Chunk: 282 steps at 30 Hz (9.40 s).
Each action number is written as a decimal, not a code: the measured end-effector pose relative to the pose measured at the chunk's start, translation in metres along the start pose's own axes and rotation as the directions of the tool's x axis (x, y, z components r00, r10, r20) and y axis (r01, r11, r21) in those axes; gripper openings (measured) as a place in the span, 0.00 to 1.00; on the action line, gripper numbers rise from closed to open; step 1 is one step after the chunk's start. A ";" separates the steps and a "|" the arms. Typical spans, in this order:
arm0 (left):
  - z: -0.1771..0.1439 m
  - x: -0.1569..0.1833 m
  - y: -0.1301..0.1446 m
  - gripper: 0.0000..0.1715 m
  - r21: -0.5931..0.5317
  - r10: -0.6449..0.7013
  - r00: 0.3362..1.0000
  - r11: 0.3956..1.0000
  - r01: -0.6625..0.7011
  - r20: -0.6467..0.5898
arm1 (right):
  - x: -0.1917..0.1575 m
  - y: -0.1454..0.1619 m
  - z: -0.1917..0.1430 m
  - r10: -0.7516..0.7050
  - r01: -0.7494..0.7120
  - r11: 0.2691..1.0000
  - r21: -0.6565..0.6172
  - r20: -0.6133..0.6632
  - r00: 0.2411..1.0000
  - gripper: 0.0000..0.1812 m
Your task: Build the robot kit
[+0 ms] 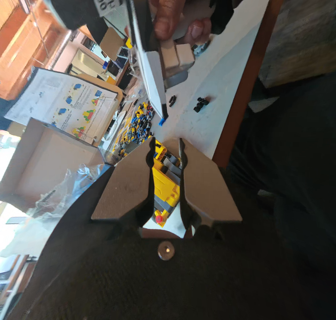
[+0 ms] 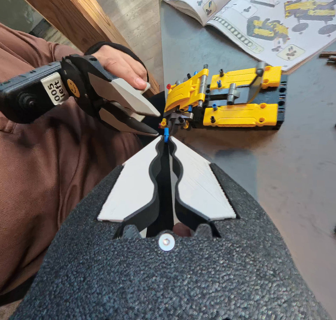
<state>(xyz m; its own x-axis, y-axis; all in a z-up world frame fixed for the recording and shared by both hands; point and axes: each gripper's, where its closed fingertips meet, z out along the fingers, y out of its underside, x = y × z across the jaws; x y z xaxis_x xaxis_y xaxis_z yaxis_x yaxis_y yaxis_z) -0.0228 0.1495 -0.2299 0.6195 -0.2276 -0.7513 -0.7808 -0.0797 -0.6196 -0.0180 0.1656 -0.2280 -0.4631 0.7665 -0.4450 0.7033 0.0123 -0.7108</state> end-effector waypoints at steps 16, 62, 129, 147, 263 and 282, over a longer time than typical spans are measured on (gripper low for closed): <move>-0.017 -0.039 0.023 0.32 -0.125 -0.633 0.770 0.760 0.638 0.081 | 0.031 0.051 -0.058 0.042 -0.034 0.999 0.035 -0.248 0.968 0.00; 0.034 0.055 -0.035 0.01 -0.087 -0.732 0.655 0.677 0.731 -0.187 | -0.018 0.056 -0.029 -0.087 0.096 0.974 0.203 -0.049 0.995 0.01; -0.085 -0.082 0.126 0.18 0.172 -0.852 0.489 0.462 0.870 -0.185 | 0.098 -0.112 -0.030 -0.071 0.121 0.919 0.376 -0.144 0.987 0.00; -0.084 -0.082 0.131 0.17 0.162 -0.847 0.508 0.485 0.859 -0.158 | 0.096 -0.109 -0.025 -0.068 0.112 0.929 0.353 -0.135 0.989 0.00; 0.056 -0.039 -0.019 0.08 -0.117 -0.478 0.848 0.878 0.463 -0.229 | 0.029 -0.031 -0.037 -0.145 0.219 0.901 0.373 -0.217 0.965 0.00; 0.060 -0.032 -0.019 0.03 -0.119 -0.437 0.867 0.900 0.420 -0.239 | 0.024 -0.029 -0.039 -0.159 0.226 0.897 0.380 -0.200 0.967 0.00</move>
<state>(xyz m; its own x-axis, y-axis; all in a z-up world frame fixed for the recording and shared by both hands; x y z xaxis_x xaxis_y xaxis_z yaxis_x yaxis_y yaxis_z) -0.0228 0.2168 -0.2073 0.8588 -0.3944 -0.3269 -0.4519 -0.2825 -0.8462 -0.0284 0.2088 -0.1967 -0.4516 0.8675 -0.2088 0.3214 -0.0602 -0.9450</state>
